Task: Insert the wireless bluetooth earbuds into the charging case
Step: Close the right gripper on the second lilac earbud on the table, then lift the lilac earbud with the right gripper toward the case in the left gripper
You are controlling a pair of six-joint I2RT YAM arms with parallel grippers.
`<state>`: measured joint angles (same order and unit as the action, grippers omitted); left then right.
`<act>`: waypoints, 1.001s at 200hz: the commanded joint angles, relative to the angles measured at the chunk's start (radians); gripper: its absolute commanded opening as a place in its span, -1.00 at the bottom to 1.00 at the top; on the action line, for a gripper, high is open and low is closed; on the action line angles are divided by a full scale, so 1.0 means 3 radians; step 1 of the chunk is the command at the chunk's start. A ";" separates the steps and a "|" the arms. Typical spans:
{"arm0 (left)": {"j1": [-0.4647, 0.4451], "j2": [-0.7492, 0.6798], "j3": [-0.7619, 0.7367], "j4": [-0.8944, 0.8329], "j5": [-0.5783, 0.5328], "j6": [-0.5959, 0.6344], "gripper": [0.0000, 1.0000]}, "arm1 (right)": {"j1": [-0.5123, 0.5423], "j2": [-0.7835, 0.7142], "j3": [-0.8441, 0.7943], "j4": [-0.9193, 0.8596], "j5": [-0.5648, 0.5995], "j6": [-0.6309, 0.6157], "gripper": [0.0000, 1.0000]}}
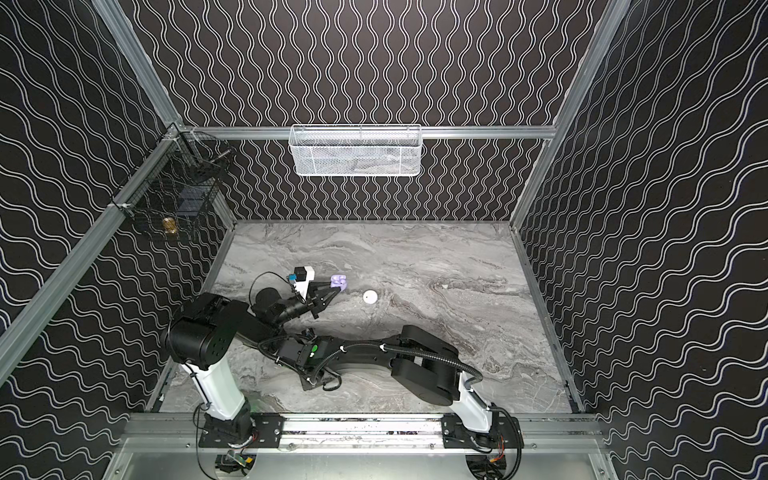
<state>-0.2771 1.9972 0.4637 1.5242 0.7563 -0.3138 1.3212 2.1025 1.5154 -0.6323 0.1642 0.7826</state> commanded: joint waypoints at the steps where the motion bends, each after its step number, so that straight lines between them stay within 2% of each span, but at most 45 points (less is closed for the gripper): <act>1: 0.0000 0.0018 0.0024 0.0089 0.0010 -0.0011 -0.55 | 0.0004 -0.0089 -0.0061 -0.0016 0.0144 0.0068 -0.60; 83: -0.0045 0.0026 0.0035 0.0089 0.0107 0.0017 -0.54 | -0.0140 -0.0662 -0.0614 0.0047 0.0763 0.0333 -0.61; 134: -0.0132 -0.0010 0.0014 0.0089 0.0253 0.0109 -0.55 | -0.0362 -0.1349 -0.0984 0.0142 0.1263 0.0499 -0.62; 172: -0.0180 -0.0031 -0.0007 0.0089 0.0368 0.0177 -0.54 | -0.0476 -0.1773 -0.1183 0.0485 0.1484 0.0376 -0.61; 200: -0.0215 -0.0036 -0.0001 0.0089 0.0485 0.0181 -0.53 | -0.0557 -0.1902 -0.1103 0.0449 0.1646 0.0250 -0.60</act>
<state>-0.3340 1.9923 0.4606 1.5242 0.8543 -0.2813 1.1706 1.5551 1.1667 -0.5285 0.5777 0.8955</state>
